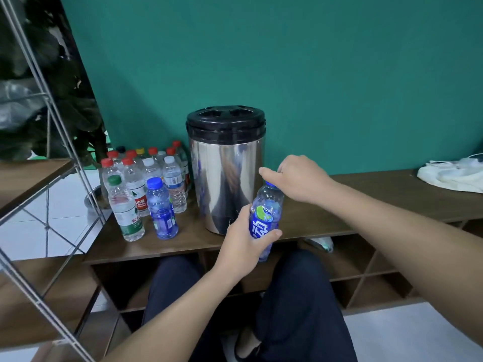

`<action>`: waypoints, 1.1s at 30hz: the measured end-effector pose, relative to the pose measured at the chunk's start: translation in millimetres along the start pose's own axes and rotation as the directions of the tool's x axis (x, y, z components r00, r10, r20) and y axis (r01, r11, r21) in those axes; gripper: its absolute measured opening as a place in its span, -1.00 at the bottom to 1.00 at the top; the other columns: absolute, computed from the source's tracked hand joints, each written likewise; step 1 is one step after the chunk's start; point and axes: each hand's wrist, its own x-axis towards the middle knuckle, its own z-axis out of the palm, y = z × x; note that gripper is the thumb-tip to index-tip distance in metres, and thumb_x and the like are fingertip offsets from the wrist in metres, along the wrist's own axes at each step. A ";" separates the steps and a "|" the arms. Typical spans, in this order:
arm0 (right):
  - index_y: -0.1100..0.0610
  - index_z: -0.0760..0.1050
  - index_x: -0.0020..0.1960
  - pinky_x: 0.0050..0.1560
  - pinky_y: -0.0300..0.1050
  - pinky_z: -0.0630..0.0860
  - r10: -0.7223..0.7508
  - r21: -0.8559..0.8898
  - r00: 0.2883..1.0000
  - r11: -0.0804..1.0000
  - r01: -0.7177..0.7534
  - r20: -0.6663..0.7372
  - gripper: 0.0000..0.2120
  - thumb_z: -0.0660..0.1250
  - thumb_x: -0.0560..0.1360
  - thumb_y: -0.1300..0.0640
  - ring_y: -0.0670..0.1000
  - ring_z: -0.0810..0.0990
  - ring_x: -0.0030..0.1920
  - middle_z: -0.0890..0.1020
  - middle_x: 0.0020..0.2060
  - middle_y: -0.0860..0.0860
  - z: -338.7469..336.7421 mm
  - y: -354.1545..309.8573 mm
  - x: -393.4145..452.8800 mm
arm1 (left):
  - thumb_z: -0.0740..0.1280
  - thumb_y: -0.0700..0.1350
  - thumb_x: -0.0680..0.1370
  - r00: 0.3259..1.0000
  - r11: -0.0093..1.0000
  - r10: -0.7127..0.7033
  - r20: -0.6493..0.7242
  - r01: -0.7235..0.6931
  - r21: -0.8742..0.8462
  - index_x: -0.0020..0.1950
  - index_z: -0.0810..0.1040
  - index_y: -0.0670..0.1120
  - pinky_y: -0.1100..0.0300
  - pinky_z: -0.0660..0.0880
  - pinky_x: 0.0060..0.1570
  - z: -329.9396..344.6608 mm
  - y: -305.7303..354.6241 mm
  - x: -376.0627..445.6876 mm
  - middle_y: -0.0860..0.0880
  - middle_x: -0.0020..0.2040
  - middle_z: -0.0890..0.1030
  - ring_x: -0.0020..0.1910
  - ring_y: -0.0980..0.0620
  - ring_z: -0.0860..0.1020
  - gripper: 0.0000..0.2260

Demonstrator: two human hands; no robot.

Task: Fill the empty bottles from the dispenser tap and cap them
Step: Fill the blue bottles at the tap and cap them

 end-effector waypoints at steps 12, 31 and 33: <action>-0.01 0.46 0.12 -0.01 -0.07 0.38 -0.385 0.002 0.836 0.908 0.418 0.391 -0.75 0.22 0.78 -0.18 -0.11 0.50 0.00 0.52 0.03 -0.11 -8.1 29.5 -19.8 | 0.65 -0.10 0.56 0.979 0.994 -0.040 0.199 0.059 -0.091 0.42 0.59 0.05 0.09 0.65 0.22 -18.2 -29.5 -13.3 0.04 0.22 0.75 0.19 0.03 0.72 -0.53; 0.00 0.46 0.49 0.08 -0.04 0.50 -0.500 -0.031 0.815 0.847 0.530 0.293 -0.72 0.25 0.80 0.08 0.01 0.56 0.04 0.47 0.31 -0.08 90.7 74.4 -22.2 | 0.63 -0.23 0.54 0.924 0.946 -0.222 0.310 0.281 -0.160 0.50 0.57 0.06 -0.07 0.60 0.43 -15.3 -130.6 -30.3 -0.04 0.34 0.72 0.34 -0.11 0.69 -0.43; 0.03 0.49 0.45 0.17 0.08 0.54 -0.378 -0.042 0.874 0.912 0.409 0.306 -0.74 0.29 0.78 0.05 0.11 0.61 0.10 0.52 0.28 -0.01 114.3 85.1 -16.0 | 0.63 -0.26 0.52 0.930 0.945 -0.233 0.285 0.286 -0.161 0.51 0.56 0.03 0.03 0.60 0.37 -15.6 -140.5 -31.0 -0.04 0.34 0.72 0.30 -0.05 0.70 -0.40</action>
